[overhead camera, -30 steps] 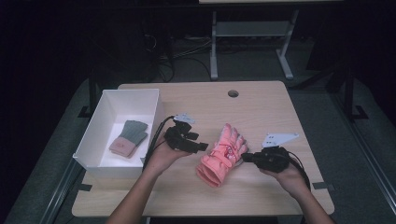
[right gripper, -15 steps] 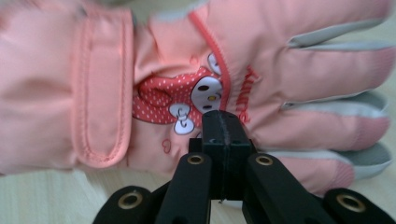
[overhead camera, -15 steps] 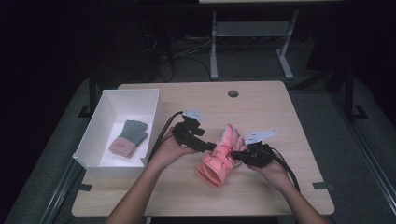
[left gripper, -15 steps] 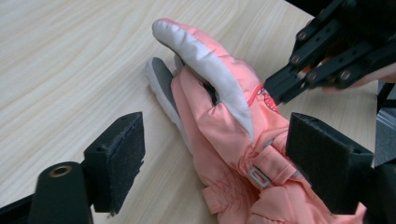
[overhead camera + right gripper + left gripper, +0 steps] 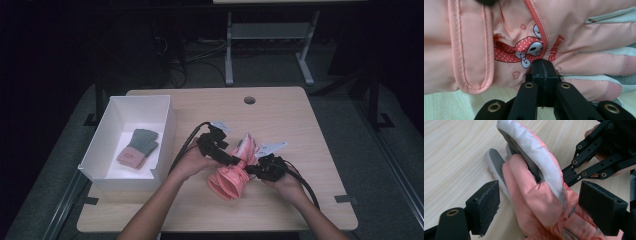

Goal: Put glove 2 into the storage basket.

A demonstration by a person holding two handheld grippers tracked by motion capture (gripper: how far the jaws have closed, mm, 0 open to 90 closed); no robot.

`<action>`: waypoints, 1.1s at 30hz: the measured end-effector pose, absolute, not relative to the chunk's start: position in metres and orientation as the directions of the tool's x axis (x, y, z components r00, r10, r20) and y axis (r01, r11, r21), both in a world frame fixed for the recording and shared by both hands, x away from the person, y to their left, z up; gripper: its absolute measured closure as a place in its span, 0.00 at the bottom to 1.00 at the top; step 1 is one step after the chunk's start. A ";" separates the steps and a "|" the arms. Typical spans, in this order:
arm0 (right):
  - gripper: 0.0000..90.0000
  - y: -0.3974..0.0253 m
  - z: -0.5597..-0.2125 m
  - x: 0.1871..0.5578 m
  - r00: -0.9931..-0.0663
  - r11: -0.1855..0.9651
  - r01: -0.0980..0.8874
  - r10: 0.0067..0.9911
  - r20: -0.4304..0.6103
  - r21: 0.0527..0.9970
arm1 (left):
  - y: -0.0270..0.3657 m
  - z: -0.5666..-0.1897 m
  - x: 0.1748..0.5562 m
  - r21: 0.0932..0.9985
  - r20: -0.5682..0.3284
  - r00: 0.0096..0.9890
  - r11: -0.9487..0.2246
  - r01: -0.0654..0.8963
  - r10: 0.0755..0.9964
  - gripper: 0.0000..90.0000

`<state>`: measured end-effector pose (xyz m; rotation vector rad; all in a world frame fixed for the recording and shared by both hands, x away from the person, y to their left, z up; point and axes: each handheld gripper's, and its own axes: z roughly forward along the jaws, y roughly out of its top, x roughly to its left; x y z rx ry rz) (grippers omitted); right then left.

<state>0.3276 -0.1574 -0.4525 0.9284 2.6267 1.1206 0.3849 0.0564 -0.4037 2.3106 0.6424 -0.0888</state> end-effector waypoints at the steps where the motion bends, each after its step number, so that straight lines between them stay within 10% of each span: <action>1: 1.00 -0.157 -0.452 0.327 -0.800 0.533 0.487 0.590 0.108 0.692 | 0.055 -0.406 0.385 0.628 -0.249 0.870 -0.613 0.479 0.424 0.19; 19: 1.00 -0.156 -0.456 0.326 -0.803 0.546 0.475 0.590 0.086 0.690 | 0.051 -0.452 0.400 0.515 -0.445 0.793 -0.605 0.607 0.417 0.15; 33: 1.00 -0.155 -0.457 0.326 -0.802 0.546 0.475 0.591 0.085 0.690 | 0.052 -0.459 0.406 0.464 -0.544 0.757 -0.622 0.630 0.362 0.33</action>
